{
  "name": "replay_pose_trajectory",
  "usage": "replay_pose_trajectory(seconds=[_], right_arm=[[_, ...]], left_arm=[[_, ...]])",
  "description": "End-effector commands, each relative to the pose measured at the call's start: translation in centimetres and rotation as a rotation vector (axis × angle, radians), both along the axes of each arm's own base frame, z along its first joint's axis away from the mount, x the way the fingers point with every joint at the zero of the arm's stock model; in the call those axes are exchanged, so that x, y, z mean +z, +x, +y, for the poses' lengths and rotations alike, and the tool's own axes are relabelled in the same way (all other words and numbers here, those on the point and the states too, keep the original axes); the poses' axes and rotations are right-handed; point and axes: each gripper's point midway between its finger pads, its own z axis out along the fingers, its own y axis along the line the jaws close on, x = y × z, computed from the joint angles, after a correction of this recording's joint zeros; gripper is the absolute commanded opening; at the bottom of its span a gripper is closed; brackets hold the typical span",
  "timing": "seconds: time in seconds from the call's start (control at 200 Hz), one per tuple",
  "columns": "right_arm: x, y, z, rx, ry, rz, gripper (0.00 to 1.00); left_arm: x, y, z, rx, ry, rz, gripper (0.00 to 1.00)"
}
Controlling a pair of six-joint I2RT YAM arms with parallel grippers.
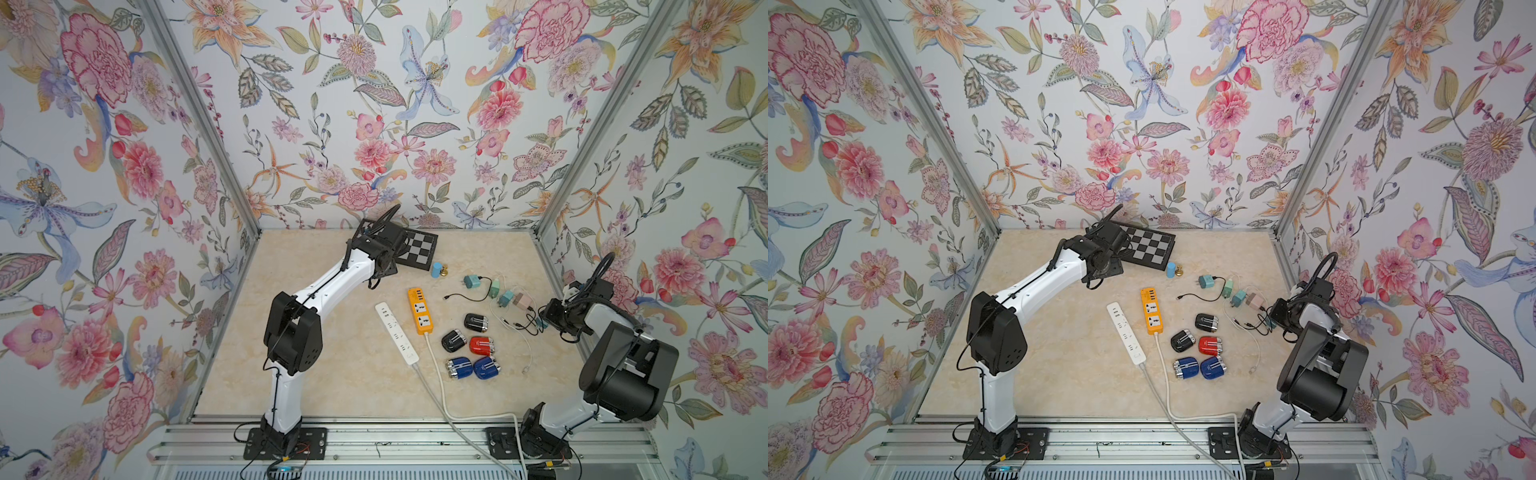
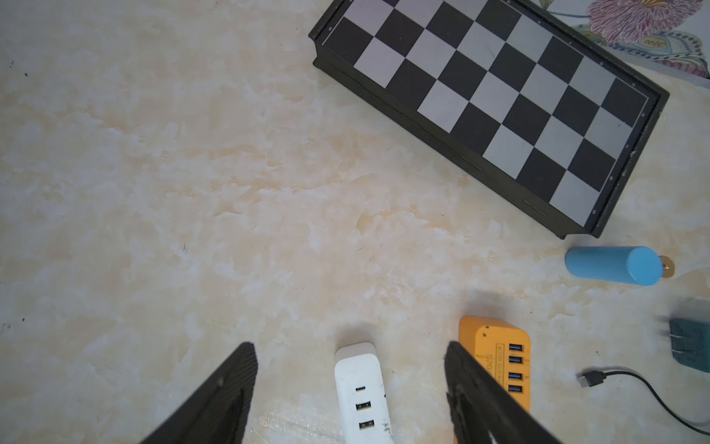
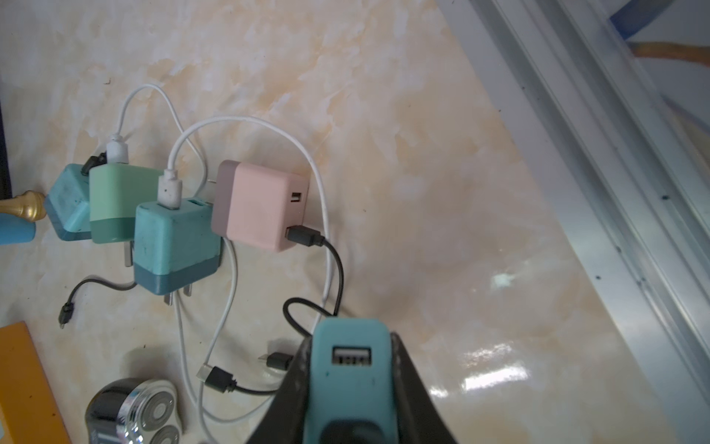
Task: Unplug the electric shaver
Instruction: Place the plug at the center of the board.
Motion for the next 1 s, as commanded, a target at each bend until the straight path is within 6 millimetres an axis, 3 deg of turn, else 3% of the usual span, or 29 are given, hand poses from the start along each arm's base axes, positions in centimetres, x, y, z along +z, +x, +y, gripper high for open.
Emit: replay_pose_trajectory(seconds=[0.0, 0.23, 0.35, 0.68, 0.826, 0.996], right_arm=[[-1.0, 0.2, -0.7, 0.010, -0.012, 0.041, 0.03], [-2.8, 1.2, 0.0, 0.035, 0.029, 0.078, 0.09], [-3.4, 1.7, 0.4, 0.040, 0.032, 0.101, 0.20], [-1.9, 2.7, 0.5, 0.053, -0.006, 0.068, 0.45], [-1.3, 2.9, 0.2, 0.051, -0.019, 0.055, 0.52], [0.8, 3.5, -0.1, 0.051, -0.050, 0.003, 0.58]], left_arm=[[1.0, 0.0, 0.6, -0.012, 0.020, -0.027, 0.79], [0.6, 0.1, 0.6, -0.021, 0.021, -0.019, 0.79], [0.4, 0.1, 0.5, -0.024, 0.020, -0.014, 0.79], [0.1, -0.4, 0.8, -0.026, 0.020, -0.013, 0.79], [0.1, -0.5, 0.9, -0.026, 0.019, -0.015, 0.79], [0.0, -0.8, 1.0, -0.030, 0.016, -0.018, 0.79]])
